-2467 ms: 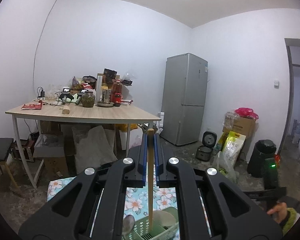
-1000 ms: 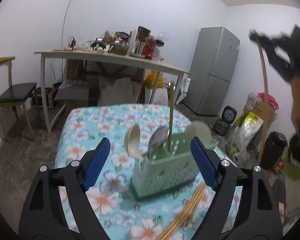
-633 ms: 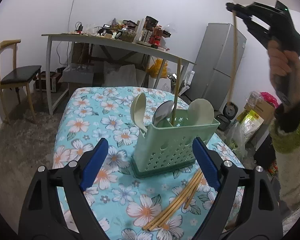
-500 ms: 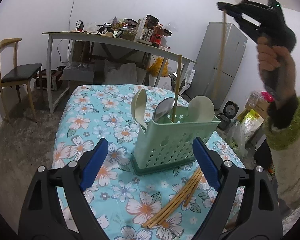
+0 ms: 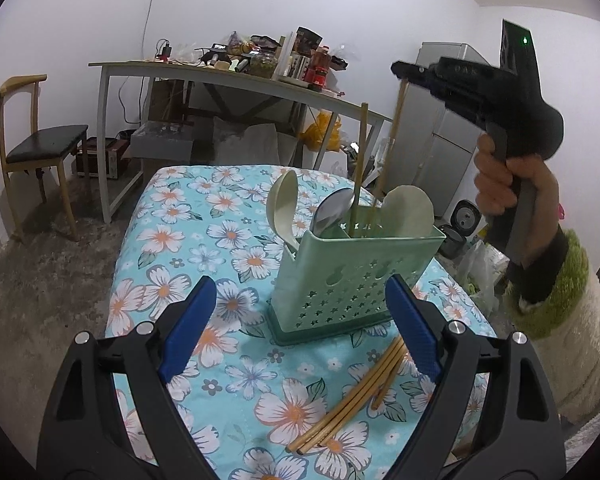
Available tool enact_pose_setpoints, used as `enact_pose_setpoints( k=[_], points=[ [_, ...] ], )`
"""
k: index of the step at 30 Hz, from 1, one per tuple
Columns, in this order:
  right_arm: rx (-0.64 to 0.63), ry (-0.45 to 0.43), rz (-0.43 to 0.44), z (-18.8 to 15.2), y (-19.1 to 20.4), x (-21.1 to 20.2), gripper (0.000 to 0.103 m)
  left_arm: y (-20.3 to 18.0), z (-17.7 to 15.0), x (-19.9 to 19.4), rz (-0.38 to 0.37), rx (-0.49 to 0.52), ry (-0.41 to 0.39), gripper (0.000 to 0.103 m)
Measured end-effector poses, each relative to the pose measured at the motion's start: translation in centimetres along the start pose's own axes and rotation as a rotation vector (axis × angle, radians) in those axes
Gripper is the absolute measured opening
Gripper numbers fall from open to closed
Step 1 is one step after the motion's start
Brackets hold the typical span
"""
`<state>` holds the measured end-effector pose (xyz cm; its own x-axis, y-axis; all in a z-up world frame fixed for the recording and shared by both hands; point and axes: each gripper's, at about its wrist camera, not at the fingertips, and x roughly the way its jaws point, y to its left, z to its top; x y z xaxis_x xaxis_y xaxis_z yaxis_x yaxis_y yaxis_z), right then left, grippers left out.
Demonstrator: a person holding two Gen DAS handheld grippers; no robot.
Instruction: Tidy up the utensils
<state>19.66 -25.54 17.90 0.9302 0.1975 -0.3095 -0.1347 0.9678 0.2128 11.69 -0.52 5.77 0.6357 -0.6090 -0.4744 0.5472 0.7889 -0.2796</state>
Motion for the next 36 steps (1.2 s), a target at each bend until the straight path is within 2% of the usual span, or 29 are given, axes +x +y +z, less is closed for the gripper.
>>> enact_pose_setpoints(
  k=[1, 2, 10, 14, 17, 21, 23, 25, 29, 32, 36],
  points=[
    [0.012, 0.001, -0.004, -0.1, -0.3, -0.3, 0.030, -0.1, 0.0, 0.0, -0.002, 0.004, 0.000, 0.083],
    [0.030, 0.000, -0.003, -0.2, -0.9, -1.0, 0.036, -0.2, 0.0, 0.1, -0.003, 0.007, 0.000, 0.083],
    [0.146, 0.007, -0.039, -2.3, -4.0, -6.3, 0.051, -0.8, -0.1, 0.7, -0.035, 0.015, 0.012, 0.083],
    [0.213, 0.012, -0.084, -4.5, -5.5, -9.9, 0.059, -1.2, -0.3, 1.3, -0.053, 0.030, 0.029, 0.083],
    [0.250, 0.051, -0.131, -6.9, -6.2, -11.6, 0.066, -1.5, -0.5, 1.9, -0.063, 0.038, 0.045, 0.083],
    [0.307, 0.190, -0.222, -11.3, -7.1, -11.4, 0.075, -2.0, -1.0, 2.6, -0.070, 0.064, 0.067, 0.083],
    [0.335, 0.295, -0.280, -14.1, -7.5, -10.5, 0.079, -2.0, -1.3, 3.2, -0.066, 0.071, 0.088, 0.083],
    [0.327, 0.411, -0.358, -17.3, -7.5, -9.5, 0.080, -2.0, -1.6, 3.7, -0.063, 0.068, 0.111, 0.083],
    [0.301, 0.581, -0.434, -22.2, -7.3, -7.4, 0.084, -1.7, -2.1, 4.9, -0.037, 0.060, 0.169, 0.083],
    [0.281, 0.668, -0.453, -25.2, -7.0, -6.2, 0.088, -1.7, -2.3, 5.3, -0.028, 0.054, 0.187, 0.083],
    [0.190, 0.719, -0.473, -26.6, -6.4, -4.7, 0.096, -1.9, -2.6, 5.5, -0.023, 0.058, 0.198, 0.083]
  ],
)
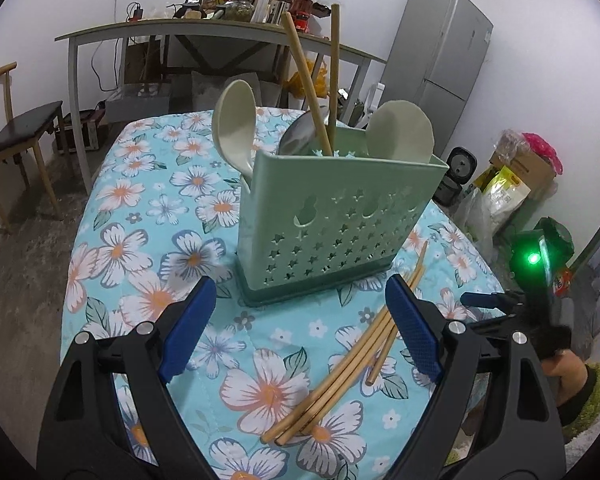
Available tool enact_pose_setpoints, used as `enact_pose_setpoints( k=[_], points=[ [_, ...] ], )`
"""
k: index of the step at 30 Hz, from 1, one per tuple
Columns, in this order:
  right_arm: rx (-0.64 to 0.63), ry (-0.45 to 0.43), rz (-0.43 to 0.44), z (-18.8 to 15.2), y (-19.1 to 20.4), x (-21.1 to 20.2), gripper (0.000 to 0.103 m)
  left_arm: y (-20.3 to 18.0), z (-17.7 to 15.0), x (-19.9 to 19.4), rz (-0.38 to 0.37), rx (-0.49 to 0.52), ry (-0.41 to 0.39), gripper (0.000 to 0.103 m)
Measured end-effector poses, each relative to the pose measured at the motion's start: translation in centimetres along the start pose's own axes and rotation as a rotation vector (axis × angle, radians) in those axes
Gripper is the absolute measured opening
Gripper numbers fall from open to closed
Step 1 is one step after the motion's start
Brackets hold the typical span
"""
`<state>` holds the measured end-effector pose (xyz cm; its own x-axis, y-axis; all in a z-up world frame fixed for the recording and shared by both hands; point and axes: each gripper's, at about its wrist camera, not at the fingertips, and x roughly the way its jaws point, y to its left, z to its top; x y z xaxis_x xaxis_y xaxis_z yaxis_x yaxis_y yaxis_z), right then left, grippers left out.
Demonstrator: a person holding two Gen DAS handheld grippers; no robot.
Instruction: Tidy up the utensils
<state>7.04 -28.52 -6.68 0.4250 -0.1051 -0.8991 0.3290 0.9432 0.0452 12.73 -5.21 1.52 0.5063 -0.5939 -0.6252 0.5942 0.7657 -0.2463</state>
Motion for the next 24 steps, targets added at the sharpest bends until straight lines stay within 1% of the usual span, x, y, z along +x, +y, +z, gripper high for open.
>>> enact_pose_setpoints(
  k=[2, 4, 8, 11, 13, 20, 21, 23, 24],
  points=[
    [-0.046, -0.010, -0.034, -0.2, 0.6, 0.3, 0.096, -0.1, 0.0, 0.1, 0.002, 0.002, 0.003, 0.083],
    [-0.075, -0.021, -0.049, -0.3, 0.9, 0.5, 0.096, -0.2, 0.0, 0.2, 0.009, 0.001, 0.004, 0.083],
    [-0.072, -0.017, -0.021, -0.4, 0.5, 0.3, 0.097, 0.0, 0.1, 0.2, 0.020, -0.019, 0.004, 0.083],
    [-0.069, -0.017, 0.002, -0.4, 0.2, 0.3, 0.097, 0.1, 0.3, 0.2, 0.041, -0.025, -0.002, 0.085],
    [-0.072, -0.016, 0.004, -0.3, 0.2, 0.4, 0.097, 0.1, 0.4, 0.1, 0.063, -0.027, -0.014, 0.088],
    [-0.070, -0.022, 0.003, -0.5, 0.3, 0.2, 0.097, -0.1, 1.0, -0.4, 0.105, -0.026, -0.042, 0.092],
    [-0.069, -0.022, 0.002, -0.5, 0.3, 0.2, 0.097, -0.1, 1.1, -0.5, 0.122, -0.027, -0.042, 0.095],
    [-0.068, -0.023, 0.002, -0.6, 0.4, 0.2, 0.097, -0.1, 1.1, -0.7, 0.170, -0.036, -0.057, 0.095],
    [-0.069, -0.023, 0.001, -0.6, 0.3, 0.2, 0.097, -0.1, 1.1, -0.7, 0.182, -0.038, -0.062, 0.095]
  ],
)
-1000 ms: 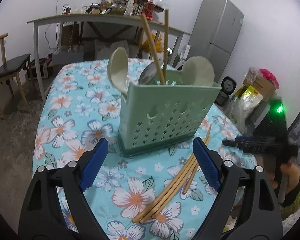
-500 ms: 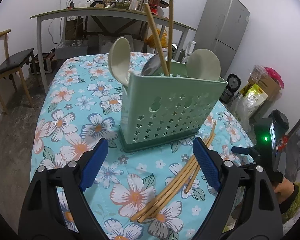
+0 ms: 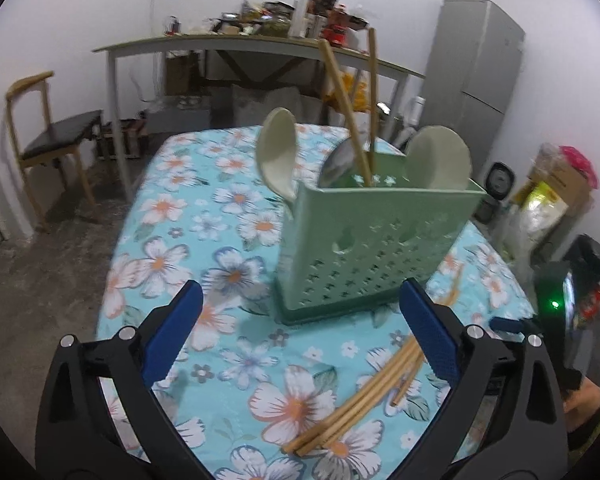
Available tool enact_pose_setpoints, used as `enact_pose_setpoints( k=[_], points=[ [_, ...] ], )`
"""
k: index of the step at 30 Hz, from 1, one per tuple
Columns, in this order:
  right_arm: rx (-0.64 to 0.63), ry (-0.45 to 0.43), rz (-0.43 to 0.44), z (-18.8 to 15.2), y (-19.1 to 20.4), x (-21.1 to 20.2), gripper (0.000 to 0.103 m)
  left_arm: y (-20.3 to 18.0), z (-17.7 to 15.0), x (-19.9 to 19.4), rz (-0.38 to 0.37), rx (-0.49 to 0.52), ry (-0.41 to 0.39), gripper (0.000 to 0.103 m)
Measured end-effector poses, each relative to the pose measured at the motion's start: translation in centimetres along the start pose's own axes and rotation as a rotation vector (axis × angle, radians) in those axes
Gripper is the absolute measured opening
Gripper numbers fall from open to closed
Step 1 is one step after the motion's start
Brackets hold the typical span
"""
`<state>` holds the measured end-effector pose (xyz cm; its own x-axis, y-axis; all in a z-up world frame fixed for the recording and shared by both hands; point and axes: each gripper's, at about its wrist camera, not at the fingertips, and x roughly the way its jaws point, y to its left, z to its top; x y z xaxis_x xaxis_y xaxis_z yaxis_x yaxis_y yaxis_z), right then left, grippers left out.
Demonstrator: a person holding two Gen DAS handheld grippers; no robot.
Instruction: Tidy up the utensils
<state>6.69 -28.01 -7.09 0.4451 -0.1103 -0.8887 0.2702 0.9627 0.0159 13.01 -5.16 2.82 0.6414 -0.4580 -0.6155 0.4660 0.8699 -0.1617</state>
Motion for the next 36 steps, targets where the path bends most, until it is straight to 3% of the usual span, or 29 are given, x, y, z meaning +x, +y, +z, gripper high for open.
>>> enact_pose_setpoints(
  k=[9, 13, 19, 24, 28, 36],
  points=[
    [0.002, -0.001, -0.002, 0.0, 0.0, 0.1, 0.097, 0.3, 0.3, -0.8, 0.134, -0.009, -0.047, 0.095],
    [0.007, 0.000, -0.007, 0.0, 0.0, 0.1, 0.097, 0.6, 0.2, -0.7, 0.140, -0.010, -0.030, 0.095],
    [0.016, 0.015, -0.012, 0.3, 0.0, 0.3, 0.097, 1.1, -0.7, 0.2, 0.137, -0.072, 0.060, 0.095],
    [0.017, 0.014, -0.013, 0.2, 0.0, 0.3, 0.097, 0.5, -2.5, 0.0, 0.082, -0.146, 0.136, 0.095],
    [0.021, 0.013, -0.014, 0.3, 0.0, 0.4, 0.097, -1.4, -4.4, -0.6, 0.057, -0.112, 0.191, 0.095],
    [0.025, 0.009, -0.016, 0.2, -0.1, 0.4, 0.097, -2.2, -5.3, -1.8, 0.066, -0.093, 0.206, 0.095]
  ],
)
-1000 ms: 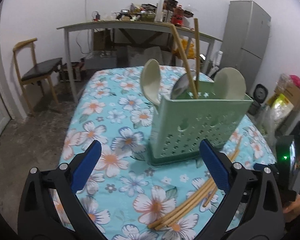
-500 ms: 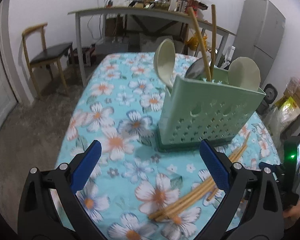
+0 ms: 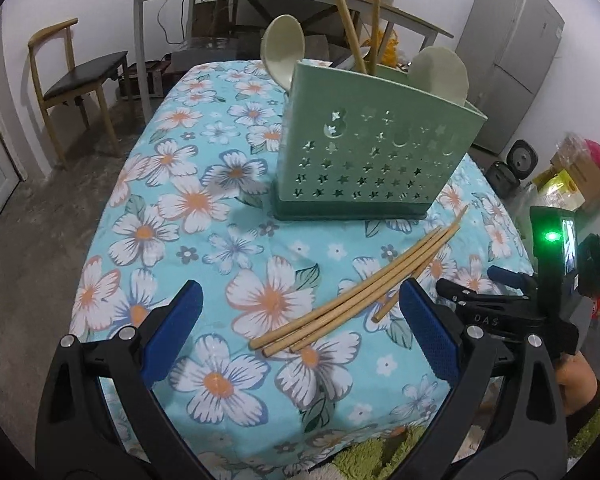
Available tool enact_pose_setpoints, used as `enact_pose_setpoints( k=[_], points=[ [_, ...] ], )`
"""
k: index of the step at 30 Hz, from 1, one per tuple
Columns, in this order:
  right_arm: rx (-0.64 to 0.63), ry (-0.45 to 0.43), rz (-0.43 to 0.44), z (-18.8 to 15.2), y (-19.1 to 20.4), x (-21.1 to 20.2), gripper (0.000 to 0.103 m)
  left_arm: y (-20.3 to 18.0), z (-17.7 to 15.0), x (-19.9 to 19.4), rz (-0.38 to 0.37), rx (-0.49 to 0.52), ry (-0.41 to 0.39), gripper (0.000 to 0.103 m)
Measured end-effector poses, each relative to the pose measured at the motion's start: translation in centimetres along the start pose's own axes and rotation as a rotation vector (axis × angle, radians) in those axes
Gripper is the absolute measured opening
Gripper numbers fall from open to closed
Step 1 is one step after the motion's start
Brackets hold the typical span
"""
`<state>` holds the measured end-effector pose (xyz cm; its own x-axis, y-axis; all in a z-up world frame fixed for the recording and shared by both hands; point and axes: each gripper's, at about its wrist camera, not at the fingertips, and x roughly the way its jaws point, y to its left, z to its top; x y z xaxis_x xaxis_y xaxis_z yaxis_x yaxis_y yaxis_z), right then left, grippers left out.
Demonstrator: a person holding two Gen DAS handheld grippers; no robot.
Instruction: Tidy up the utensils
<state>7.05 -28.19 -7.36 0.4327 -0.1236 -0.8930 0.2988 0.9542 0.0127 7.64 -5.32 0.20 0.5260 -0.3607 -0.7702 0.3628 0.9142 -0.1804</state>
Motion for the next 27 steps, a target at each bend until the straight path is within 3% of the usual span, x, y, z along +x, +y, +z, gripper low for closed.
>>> enact_pose_setpoints(
  k=[4, 27],
  points=[
    [0.001, -0.004, -0.002, -0.15, 0.03, -0.06, 0.097, 0.09, -0.17, -0.33, -0.042, -0.001, 0.017, 0.095],
    [0.003, -0.011, -0.002, -0.34, 0.07, -0.14, 0.097, 0.23, -0.13, -0.65, -0.031, 0.000, 0.015, 0.095]
  ],
)
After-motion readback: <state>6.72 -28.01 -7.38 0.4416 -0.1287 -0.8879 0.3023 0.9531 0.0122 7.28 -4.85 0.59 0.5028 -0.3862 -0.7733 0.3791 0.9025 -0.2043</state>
